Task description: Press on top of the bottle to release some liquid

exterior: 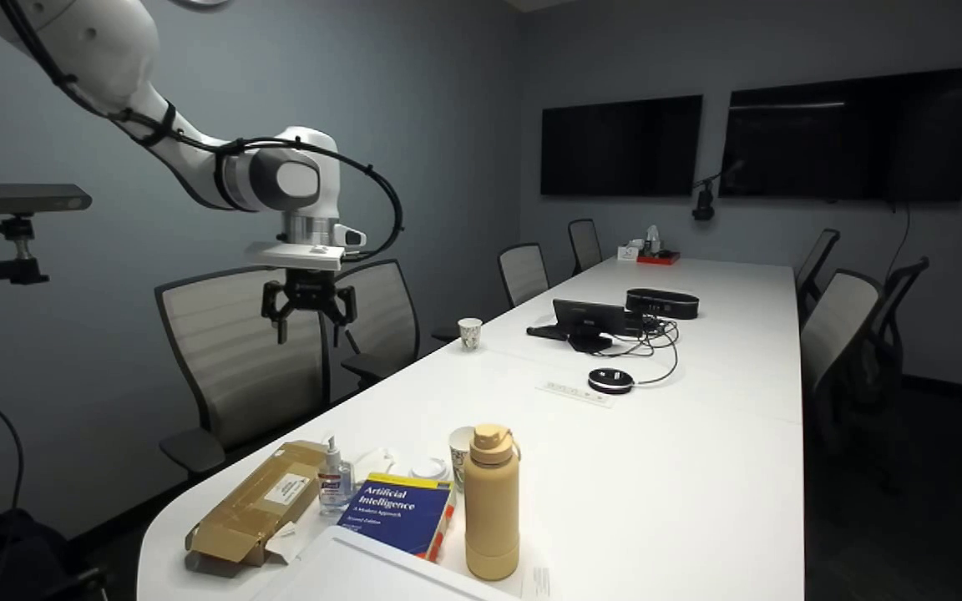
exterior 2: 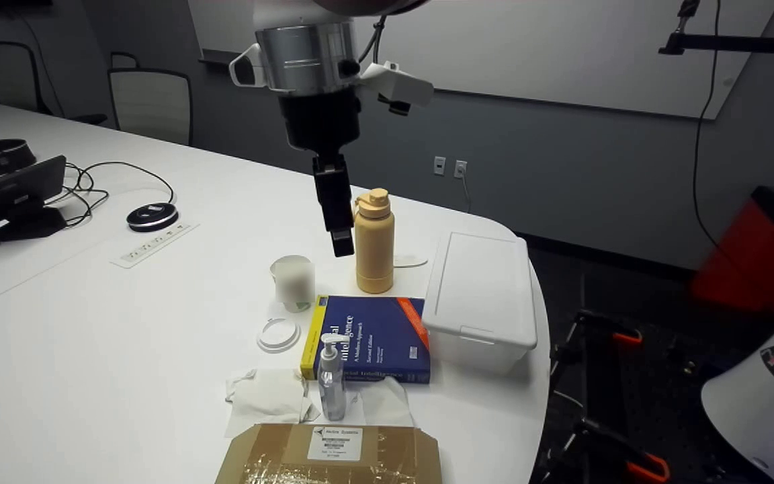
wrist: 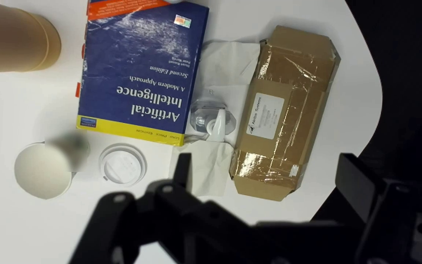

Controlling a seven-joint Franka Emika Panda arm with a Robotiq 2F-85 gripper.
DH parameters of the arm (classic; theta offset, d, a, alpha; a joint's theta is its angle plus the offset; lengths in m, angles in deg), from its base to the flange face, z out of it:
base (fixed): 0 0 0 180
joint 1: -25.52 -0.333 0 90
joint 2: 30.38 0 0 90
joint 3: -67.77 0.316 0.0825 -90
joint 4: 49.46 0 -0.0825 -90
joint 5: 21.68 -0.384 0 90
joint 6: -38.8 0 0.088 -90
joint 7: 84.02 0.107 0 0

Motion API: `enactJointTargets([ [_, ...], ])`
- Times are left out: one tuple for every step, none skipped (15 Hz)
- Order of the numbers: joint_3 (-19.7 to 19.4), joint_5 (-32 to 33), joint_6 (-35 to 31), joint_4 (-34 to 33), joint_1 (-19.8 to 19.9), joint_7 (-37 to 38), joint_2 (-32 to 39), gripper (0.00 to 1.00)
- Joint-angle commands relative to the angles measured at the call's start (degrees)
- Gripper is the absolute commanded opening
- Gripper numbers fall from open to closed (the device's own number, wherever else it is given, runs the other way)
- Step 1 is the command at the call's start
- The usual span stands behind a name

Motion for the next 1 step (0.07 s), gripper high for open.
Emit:
enactJointTargets([
  [-0.9,-0.3,2.3,-0.8,-1.3,0.9,-0.3,1.00],
])
